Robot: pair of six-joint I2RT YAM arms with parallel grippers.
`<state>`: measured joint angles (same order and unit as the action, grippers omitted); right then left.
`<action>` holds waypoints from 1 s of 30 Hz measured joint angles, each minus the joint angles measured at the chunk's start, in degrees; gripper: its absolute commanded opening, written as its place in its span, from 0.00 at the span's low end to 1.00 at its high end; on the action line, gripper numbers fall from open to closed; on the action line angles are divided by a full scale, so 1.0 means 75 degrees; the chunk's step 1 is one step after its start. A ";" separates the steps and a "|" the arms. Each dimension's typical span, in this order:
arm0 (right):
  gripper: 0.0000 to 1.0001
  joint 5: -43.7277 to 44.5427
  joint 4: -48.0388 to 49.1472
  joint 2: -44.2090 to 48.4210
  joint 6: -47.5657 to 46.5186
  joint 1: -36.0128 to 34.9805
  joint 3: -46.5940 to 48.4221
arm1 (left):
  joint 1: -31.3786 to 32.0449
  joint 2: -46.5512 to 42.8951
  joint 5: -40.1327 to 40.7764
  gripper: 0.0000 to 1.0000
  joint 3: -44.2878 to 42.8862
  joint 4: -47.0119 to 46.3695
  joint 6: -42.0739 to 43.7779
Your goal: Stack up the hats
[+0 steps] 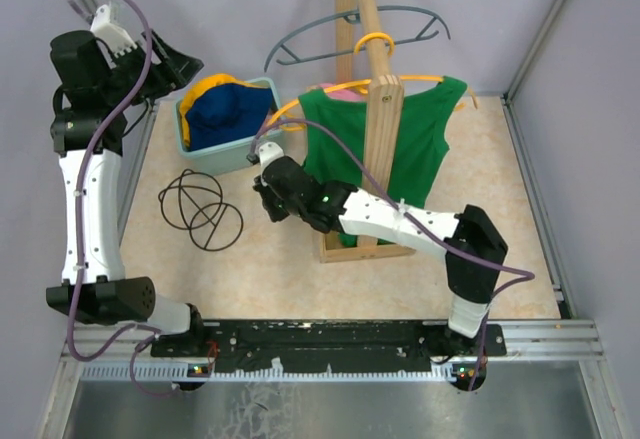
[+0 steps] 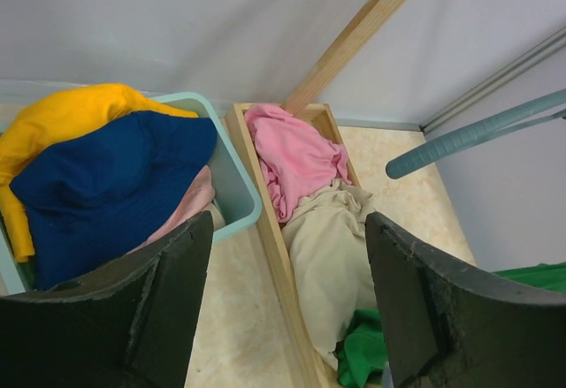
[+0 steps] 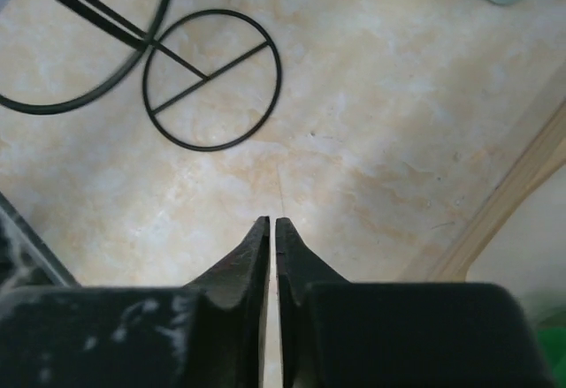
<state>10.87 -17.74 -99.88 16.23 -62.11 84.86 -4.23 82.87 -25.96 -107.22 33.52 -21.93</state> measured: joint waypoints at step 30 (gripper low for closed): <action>0.00 0.0784 -0.1533 -0.3608 0.0650 0.2011 0.3372 | 0.0047 -0.0102 -0.0032 0.74 0.0017 -0.0009 -0.0006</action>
<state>16.75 -29.23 -126.93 21.10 -47.03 110.15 -3.88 82.11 -26.20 -107.09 33.45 -21.98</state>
